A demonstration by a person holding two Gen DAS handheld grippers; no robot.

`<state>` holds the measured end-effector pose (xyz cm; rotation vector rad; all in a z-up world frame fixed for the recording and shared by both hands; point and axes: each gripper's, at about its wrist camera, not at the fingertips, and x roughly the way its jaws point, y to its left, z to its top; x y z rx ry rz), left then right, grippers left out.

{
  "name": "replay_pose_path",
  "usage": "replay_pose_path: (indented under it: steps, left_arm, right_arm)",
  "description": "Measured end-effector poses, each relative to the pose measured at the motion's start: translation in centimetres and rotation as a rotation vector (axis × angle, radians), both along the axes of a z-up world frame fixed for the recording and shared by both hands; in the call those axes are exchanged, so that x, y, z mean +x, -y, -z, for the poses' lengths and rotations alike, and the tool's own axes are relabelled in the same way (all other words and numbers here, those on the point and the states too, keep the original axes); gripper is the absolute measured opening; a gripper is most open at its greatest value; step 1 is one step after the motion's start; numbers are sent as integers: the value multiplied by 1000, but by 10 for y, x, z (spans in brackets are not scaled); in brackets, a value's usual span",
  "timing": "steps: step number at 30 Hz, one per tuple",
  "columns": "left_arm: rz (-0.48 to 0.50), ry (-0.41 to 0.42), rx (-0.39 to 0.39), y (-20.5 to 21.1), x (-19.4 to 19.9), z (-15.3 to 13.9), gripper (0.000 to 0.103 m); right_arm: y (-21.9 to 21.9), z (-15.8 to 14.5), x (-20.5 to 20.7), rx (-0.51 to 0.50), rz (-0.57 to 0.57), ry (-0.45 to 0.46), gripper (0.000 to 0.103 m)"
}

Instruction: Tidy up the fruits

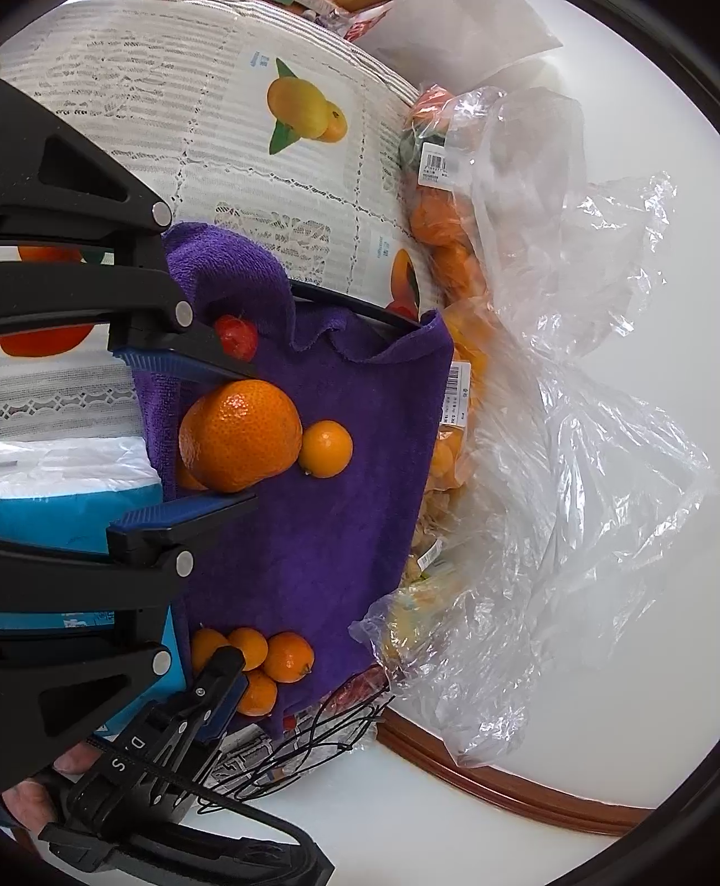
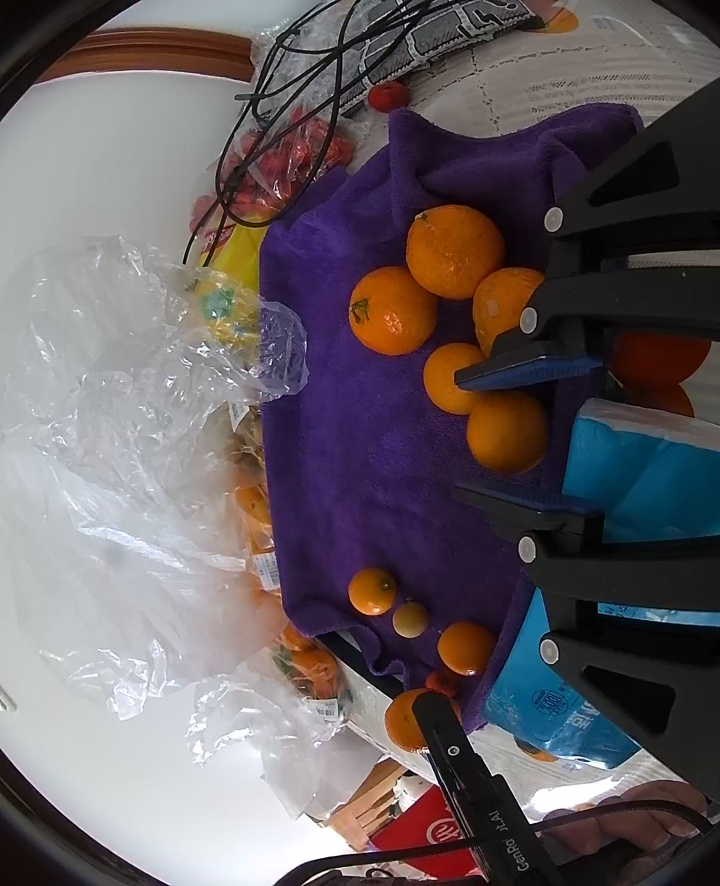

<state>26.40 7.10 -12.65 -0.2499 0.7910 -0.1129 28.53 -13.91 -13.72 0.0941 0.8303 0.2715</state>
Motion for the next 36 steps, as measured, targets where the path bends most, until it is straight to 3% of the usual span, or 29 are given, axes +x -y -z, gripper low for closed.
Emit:
replay_pose_path:
  steps: [8, 18, 27, 31, 36]
  left_arm:
    - [24, -7, -43, 8, 9, 1, 37]
    - [35, -41, -34, 26, 19, 10, 37]
    - [36, -17, -20, 30, 17, 9, 37]
    - [27, -2, -28, 27, 14, 6, 52]
    - [12, 1, -9, 26, 10, 1, 56]
  right_arm:
    - [5, -2, -6, 21, -5, 2, 35]
    - [4, -5, -11, 13, -5, 15, 35]
    - [3, -5, -14, 2, -3, 26, 35]
    - [5, -5, -14, 6, 4, 29, 35]
    - [6, -7, -15, -9, 17, 49, 39]
